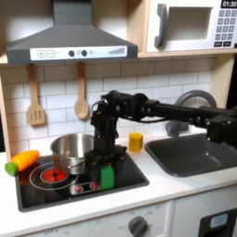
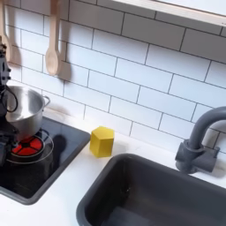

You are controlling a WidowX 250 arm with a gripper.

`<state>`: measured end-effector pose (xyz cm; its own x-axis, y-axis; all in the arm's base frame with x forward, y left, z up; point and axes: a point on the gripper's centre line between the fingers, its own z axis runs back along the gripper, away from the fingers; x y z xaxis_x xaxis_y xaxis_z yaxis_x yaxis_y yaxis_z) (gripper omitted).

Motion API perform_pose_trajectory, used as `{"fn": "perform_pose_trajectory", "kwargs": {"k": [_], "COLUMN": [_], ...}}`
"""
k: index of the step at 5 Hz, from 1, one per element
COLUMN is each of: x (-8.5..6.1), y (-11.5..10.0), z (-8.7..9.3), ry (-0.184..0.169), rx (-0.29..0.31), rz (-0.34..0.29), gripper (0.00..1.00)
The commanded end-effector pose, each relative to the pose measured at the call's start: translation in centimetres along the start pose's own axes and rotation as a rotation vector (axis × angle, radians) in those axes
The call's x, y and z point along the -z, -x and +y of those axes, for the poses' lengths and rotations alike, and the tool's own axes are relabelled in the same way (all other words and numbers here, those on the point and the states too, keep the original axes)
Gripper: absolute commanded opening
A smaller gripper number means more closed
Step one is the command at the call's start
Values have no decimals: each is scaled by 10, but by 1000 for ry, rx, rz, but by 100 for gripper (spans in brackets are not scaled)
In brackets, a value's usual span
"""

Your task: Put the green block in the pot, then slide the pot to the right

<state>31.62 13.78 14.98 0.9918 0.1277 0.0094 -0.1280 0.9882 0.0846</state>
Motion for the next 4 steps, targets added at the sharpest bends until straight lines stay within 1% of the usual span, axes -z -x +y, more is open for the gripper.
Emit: {"fn": "perform_pose_trajectory", "kwargs": {"k": [1,2,4], "x": [9,14,14], "y": [-2,-1,-2], "z": [-3,-5,-5], "ry": [19,20,28], "rx": [8,13,14], "rz": [26,45,48], "gripper": [100,100,100]}}
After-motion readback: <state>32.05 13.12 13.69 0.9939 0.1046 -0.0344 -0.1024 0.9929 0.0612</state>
